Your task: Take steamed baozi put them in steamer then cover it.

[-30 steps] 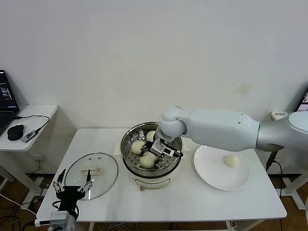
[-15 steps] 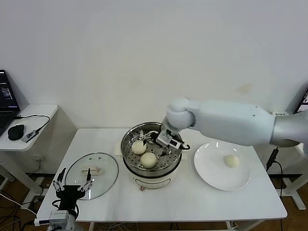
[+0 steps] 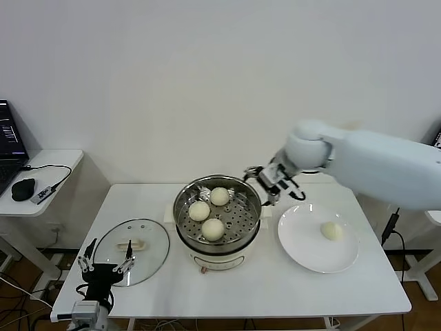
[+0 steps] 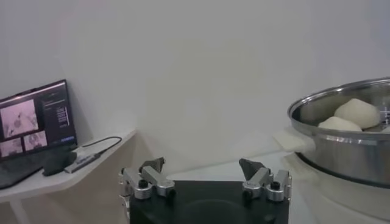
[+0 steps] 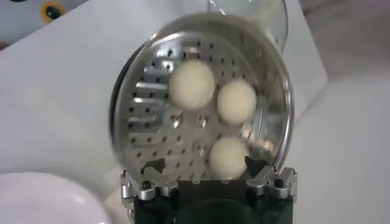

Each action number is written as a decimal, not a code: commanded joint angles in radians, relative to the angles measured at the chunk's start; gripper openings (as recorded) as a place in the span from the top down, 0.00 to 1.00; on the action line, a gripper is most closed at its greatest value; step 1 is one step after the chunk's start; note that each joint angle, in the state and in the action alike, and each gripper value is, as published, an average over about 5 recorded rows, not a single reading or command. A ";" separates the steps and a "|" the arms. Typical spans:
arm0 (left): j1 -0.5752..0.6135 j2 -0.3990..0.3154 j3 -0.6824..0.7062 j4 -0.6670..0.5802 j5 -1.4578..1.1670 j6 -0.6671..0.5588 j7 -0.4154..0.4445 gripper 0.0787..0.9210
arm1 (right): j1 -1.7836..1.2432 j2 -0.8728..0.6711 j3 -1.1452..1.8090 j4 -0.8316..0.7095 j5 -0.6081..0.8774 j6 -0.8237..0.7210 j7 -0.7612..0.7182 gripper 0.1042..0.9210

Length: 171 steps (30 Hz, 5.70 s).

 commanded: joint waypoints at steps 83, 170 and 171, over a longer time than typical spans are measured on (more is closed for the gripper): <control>0.010 0.001 0.001 0.002 0.017 0.008 0.001 0.12 | -0.660 -0.076 0.619 -0.518 -0.245 -0.063 -0.050 0.44; -0.022 -0.020 -0.001 -0.002 0.007 0.005 0.001 0.12 | -0.149 0.206 0.055 -0.103 0.506 -0.571 0.367 0.13; -0.021 -0.020 -0.002 -0.001 0.006 0.004 0.001 0.12 | -0.154 0.189 0.066 -0.082 0.518 -0.571 0.395 0.12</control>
